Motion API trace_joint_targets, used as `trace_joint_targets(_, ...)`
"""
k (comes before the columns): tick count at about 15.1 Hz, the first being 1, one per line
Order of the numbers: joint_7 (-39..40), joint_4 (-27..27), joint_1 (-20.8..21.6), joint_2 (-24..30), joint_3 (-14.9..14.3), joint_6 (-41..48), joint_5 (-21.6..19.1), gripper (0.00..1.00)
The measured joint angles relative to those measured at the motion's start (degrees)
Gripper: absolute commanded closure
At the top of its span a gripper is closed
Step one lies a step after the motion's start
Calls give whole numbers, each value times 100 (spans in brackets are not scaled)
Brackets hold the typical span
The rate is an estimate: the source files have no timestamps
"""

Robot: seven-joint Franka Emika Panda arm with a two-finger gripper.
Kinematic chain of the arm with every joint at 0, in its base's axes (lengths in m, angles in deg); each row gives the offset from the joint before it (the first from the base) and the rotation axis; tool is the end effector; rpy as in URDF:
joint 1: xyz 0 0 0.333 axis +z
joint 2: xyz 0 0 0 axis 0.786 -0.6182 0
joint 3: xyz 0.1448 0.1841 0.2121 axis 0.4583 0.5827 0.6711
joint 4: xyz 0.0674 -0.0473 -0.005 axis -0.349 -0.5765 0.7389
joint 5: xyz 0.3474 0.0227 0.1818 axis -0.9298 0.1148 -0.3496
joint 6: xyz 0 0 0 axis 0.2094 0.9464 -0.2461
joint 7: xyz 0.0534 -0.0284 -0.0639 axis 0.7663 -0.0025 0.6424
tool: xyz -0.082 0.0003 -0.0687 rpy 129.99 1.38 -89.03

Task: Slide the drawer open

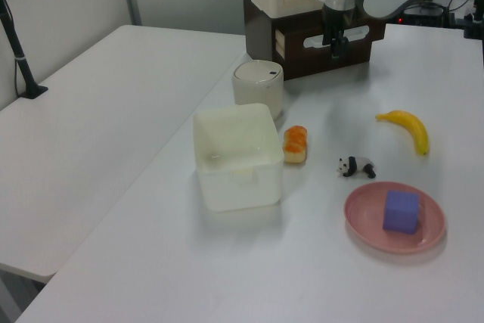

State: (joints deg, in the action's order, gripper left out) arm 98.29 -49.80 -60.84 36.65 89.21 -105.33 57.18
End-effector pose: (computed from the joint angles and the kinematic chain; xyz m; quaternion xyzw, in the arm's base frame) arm 0.6298 -0.0713 0.4565 0.9418 0.2870 0.0493 0.1681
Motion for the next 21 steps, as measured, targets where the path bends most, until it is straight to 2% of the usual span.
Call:
trace_joint_targets(3,-359,118,255,196,4,596,-525,14)
trace_joint_targets(5,-756,225,396,313,6,990,-617,3)
trace_joint_targets(6,-1153,310,502,392,9,1243,-701,0)
trace_joint_targets(8,-1866,525,649,489,11,1607,-1030,0)
trace_joint_targets(12,-2455,892,647,529,-29,2054,-1556,0)
trace_joint_targets(17,-3209,988,644,749,-63,2388,-1660,0)
trace_joint_targets(21,-3251,998,633,924,-76,2767,-1980,0)
